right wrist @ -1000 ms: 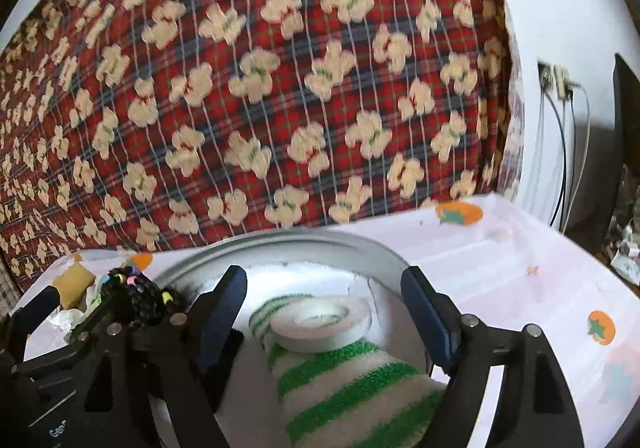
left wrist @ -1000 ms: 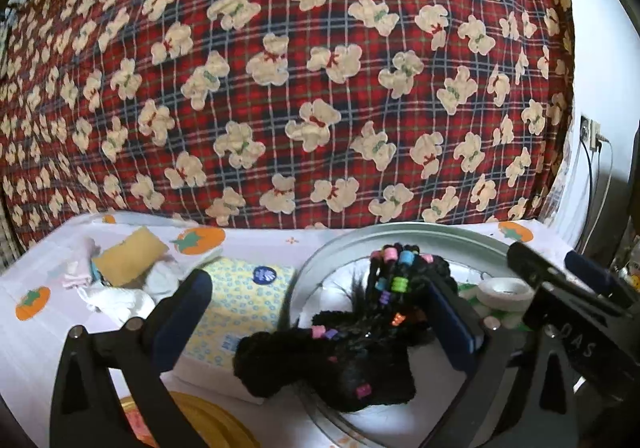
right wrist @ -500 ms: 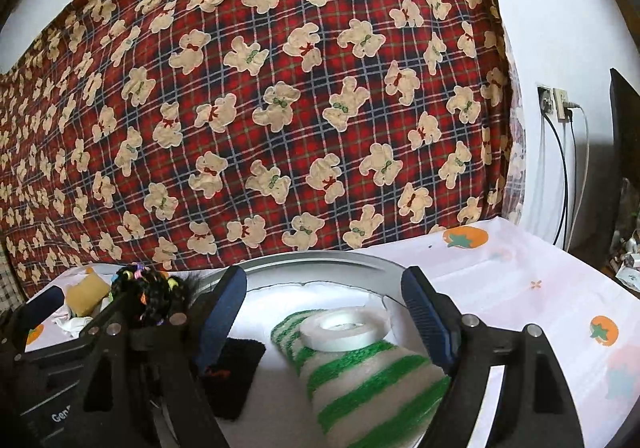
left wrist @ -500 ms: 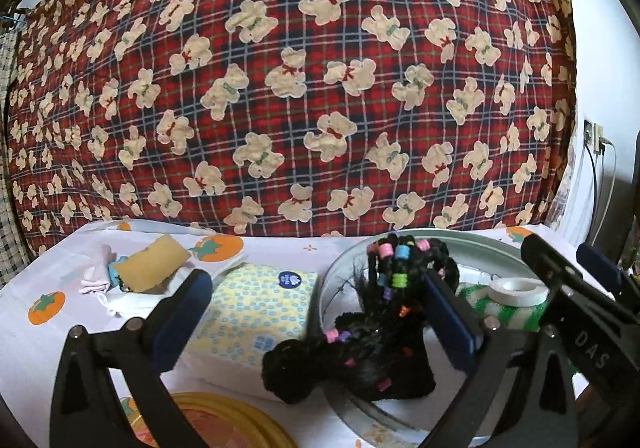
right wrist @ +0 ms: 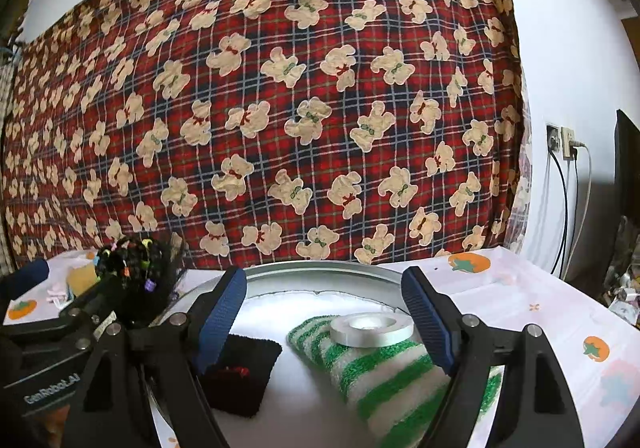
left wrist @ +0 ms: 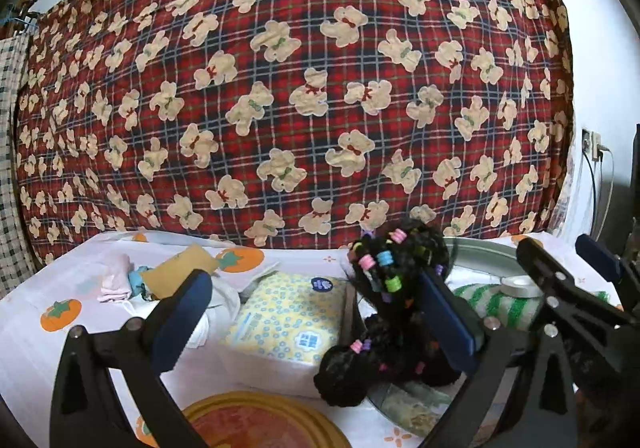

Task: Organize soft objects
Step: 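Lower the hair tie into the tin and open the left tool while the right releases the scrunchie, then withdraw both tools from the tin toward the remaining soft items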

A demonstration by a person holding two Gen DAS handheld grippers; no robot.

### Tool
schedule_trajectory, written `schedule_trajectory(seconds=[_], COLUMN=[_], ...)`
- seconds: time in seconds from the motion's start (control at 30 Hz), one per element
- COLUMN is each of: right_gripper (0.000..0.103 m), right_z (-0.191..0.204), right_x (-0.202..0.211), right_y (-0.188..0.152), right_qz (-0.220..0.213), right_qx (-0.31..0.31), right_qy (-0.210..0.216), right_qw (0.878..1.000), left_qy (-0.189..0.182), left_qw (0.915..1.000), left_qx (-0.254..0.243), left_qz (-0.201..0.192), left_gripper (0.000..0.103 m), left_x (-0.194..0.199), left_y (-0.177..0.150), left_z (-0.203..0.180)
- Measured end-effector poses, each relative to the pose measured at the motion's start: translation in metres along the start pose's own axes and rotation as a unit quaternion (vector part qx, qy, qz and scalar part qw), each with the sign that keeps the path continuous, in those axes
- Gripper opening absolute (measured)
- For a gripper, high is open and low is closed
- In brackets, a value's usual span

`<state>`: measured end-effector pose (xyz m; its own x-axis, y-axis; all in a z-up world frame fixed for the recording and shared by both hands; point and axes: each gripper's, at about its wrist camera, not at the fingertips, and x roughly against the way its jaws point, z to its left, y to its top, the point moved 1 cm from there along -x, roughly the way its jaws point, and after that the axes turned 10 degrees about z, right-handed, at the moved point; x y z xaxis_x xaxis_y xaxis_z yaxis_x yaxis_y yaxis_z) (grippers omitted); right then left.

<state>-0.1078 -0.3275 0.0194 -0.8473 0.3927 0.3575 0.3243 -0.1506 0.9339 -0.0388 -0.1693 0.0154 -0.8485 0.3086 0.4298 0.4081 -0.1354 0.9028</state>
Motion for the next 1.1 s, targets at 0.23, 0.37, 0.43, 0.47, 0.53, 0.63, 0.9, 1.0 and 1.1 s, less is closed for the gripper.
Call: schedule_trajectory(seconds=[0.23, 0.37, 0.43, 0.47, 0.53, 0.63, 0.9, 1.0, 1.1], right_gripper=[0.082, 0.082, 0.082, 0.082, 0.082, 0.082, 0.082, 0.082, 0.082], right_z=[-0.007, -0.013, -0.015, -0.017, -0.020, -0.026, -0.020, -0.015, -0.010], right_x=[-0.002, -0.006, -0.005, -0.005, -0.004, -0.005, -0.012, -0.013, -0.012], right_y=[-0.001, -0.001, -0.001, -0.001, 0.000, 0.001, -0.002, -0.004, -0.005], right_qz=[0.014, 0.023, 0.025, 0.023, 0.024, 0.030, 0.055, 0.057, 0.060], right_qx=[-0.017, -0.031, -0.034, -0.037, -0.048, -0.064, -0.058, -0.048, -0.043], right_qy=[-0.027, -0.032, -0.039, -0.039, -0.036, -0.025, -0.011, -0.017, -0.027], right_qw=[0.999, 0.999, 0.998, 0.998, 0.998, 0.997, 0.997, 0.997, 0.997], left_qy=[-0.013, -0.049, -0.061, -0.067, -0.077, -0.072, -0.035, -0.029, -0.023], left_qw=[0.9999, 0.9986, 0.9974, 0.9967, 0.9959, 0.9968, 0.9993, 0.9995, 0.9995], left_qx=[-0.006, -0.010, -0.019, -0.023, -0.025, -0.019, 0.011, 0.009, 0.008], left_qz=[0.002, 0.017, 0.033, 0.040, 0.041, 0.028, 0.004, -0.006, -0.019], left_gripper=[0.103, 0.102, 0.103, 0.103, 0.103, 0.103, 0.103, 0.103, 0.103], left_x=[0.002, -0.005, -0.012, -0.014, -0.013, -0.007, 0.002, 0.007, 0.013], left_y=[-0.002, -0.001, -0.002, -0.002, -0.002, 0.000, 0.003, 0.003, 0.001], left_z=[0.001, -0.006, -0.013, -0.016, -0.018, -0.011, 0.008, 0.013, 0.020])
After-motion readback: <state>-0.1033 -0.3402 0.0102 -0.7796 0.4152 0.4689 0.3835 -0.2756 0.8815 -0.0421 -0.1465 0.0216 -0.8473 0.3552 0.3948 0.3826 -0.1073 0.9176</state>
